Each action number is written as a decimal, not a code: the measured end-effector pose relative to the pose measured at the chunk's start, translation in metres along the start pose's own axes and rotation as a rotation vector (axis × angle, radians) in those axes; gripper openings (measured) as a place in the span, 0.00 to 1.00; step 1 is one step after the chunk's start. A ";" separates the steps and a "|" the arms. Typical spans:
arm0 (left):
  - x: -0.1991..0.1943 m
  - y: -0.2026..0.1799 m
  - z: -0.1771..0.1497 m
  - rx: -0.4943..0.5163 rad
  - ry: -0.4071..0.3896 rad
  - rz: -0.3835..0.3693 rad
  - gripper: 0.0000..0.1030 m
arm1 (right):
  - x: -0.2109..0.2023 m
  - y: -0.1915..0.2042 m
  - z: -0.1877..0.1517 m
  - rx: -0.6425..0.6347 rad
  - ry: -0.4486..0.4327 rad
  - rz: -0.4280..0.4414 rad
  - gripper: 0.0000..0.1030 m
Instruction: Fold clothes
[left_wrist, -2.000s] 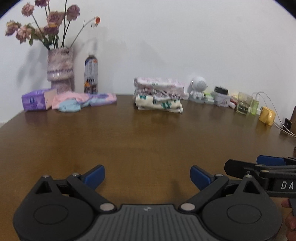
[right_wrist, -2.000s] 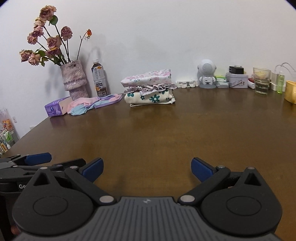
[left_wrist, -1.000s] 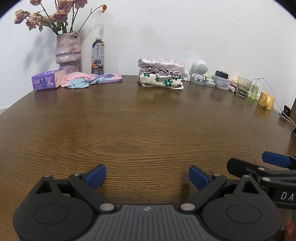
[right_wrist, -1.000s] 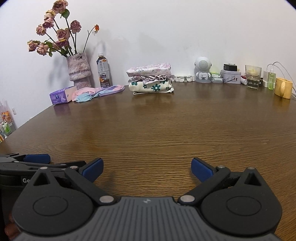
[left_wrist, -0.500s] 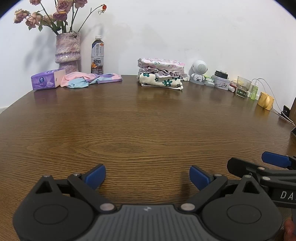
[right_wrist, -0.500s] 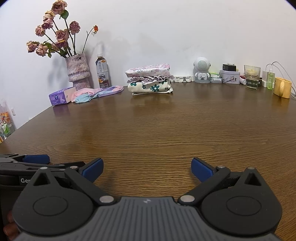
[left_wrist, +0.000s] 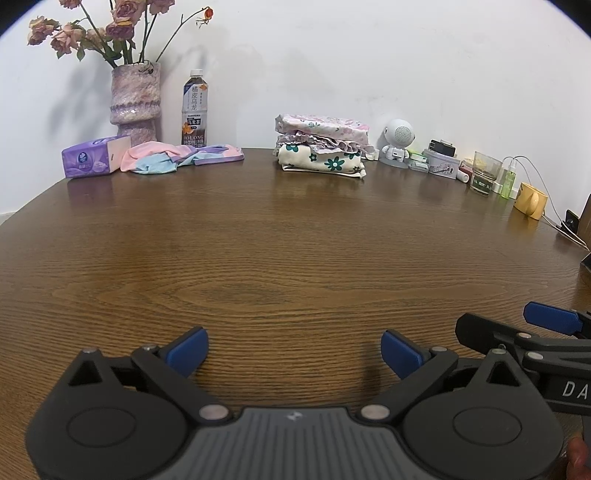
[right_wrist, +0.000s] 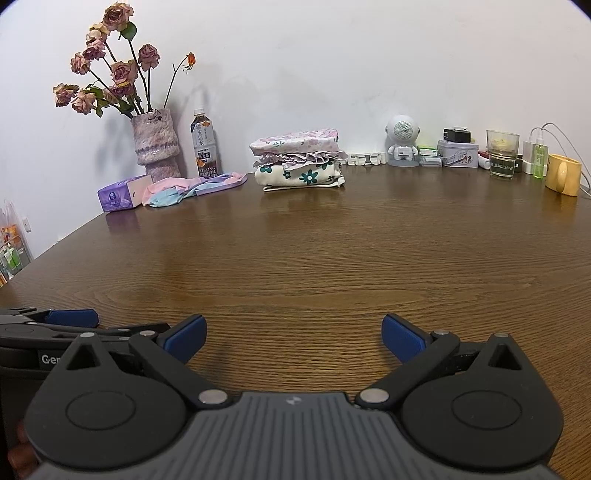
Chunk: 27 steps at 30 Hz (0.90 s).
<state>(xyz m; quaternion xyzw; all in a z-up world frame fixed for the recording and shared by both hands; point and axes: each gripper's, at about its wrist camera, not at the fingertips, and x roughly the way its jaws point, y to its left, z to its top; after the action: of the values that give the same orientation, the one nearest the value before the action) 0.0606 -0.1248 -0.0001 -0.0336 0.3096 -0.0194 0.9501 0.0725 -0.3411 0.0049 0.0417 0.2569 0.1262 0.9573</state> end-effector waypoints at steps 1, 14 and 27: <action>0.000 0.000 0.000 0.000 0.000 0.000 0.98 | 0.000 0.000 0.000 0.000 0.000 0.000 1.00; 0.001 0.000 0.000 -0.002 0.003 -0.002 0.99 | 0.000 -0.001 0.000 0.006 -0.003 0.001 1.00; 0.001 0.001 0.001 -0.003 0.004 -0.004 1.00 | 0.000 0.000 -0.001 0.011 -0.008 -0.007 1.00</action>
<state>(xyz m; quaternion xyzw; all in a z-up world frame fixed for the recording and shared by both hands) 0.0620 -0.1242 0.0001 -0.0355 0.3116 -0.0209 0.9493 0.0719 -0.3415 0.0040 0.0467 0.2538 0.1214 0.9585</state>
